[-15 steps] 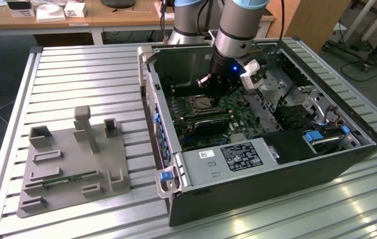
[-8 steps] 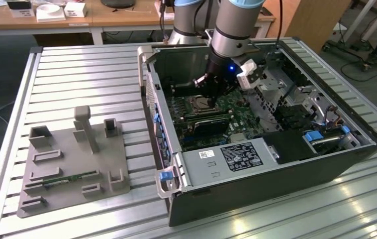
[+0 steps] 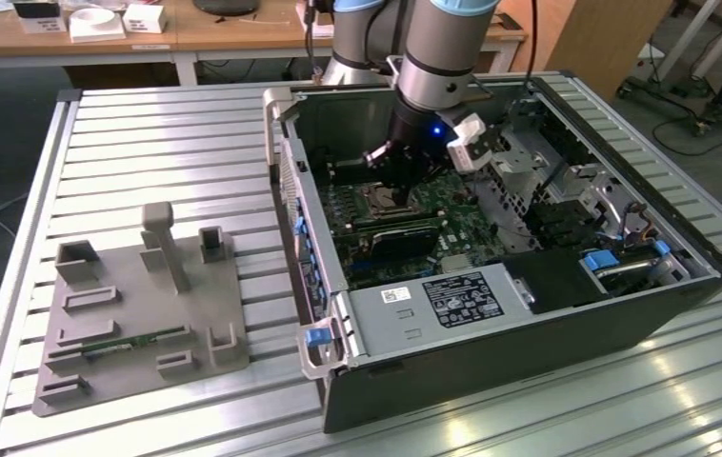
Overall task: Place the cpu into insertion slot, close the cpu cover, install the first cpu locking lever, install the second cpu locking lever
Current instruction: 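Install the second cpu locking lever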
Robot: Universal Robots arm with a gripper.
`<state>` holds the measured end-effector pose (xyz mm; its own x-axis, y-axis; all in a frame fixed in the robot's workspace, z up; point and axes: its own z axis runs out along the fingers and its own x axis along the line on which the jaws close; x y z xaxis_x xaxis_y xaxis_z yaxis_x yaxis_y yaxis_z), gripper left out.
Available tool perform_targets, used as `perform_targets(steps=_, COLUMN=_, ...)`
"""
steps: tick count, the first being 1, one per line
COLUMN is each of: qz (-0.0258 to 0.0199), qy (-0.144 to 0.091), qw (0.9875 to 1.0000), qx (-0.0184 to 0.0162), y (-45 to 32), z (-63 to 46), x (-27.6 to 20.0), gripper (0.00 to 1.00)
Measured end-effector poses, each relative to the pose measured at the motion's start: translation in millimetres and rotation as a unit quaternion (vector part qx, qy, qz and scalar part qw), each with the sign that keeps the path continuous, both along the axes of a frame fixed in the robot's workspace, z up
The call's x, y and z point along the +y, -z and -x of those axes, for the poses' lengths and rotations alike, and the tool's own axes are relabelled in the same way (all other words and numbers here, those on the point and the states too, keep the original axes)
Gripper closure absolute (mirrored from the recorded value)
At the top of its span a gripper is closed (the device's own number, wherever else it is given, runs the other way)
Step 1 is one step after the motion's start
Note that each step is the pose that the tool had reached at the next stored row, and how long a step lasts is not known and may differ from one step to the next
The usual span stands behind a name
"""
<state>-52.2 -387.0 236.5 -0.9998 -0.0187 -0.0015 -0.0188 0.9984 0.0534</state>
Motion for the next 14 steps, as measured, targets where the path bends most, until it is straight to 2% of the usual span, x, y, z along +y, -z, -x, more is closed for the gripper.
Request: perform_targets(steps=14, qz=-0.0008, qy=0.0, qw=1.0, qx=0.0, y=2.0, z=3.3, x=0.0, gripper=0.9)
